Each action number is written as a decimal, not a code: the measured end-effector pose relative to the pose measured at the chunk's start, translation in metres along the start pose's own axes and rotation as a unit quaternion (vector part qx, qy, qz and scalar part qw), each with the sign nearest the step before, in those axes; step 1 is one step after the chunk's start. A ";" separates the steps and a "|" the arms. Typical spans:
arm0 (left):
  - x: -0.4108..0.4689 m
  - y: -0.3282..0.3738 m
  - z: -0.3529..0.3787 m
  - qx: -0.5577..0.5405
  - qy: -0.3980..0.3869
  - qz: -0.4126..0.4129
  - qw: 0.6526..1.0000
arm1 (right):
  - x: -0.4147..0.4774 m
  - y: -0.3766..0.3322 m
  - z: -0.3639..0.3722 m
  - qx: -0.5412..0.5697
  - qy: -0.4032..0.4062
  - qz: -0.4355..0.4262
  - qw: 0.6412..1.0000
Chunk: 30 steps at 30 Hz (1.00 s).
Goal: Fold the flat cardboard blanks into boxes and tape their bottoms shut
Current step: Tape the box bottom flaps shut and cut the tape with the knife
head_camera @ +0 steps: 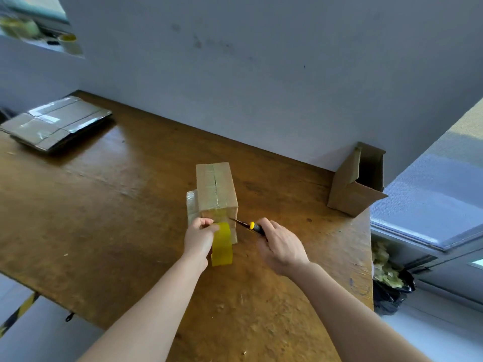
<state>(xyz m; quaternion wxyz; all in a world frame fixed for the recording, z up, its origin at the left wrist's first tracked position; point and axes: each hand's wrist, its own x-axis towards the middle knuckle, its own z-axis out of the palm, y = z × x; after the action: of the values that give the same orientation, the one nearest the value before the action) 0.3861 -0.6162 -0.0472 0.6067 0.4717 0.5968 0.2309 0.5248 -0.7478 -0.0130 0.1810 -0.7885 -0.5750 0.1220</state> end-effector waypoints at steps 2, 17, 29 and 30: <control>0.001 0.000 -0.003 0.008 -0.003 0.007 1.000 | 0.016 -0.015 -0.002 -0.056 -0.011 0.001 0.998; 0.012 0.003 -0.018 0.055 -0.029 0.014 0.998 | 0.066 -0.050 0.003 -0.321 -0.100 -0.036 0.941; 0.017 0.010 -0.027 0.156 -0.056 0.047 0.985 | 0.053 -0.042 0.019 -0.370 -0.207 0.016 0.905; 0.019 0.009 -0.029 0.162 -0.059 0.051 0.984 | 0.047 -0.034 0.023 -0.347 -0.193 0.025 0.917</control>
<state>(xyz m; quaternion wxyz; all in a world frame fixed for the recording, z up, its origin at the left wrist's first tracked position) 0.3648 -0.5878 -0.0442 0.5442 0.6060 0.5646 0.1334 0.5002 -0.6907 -0.0188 -0.2217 -0.7771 -0.5851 0.0687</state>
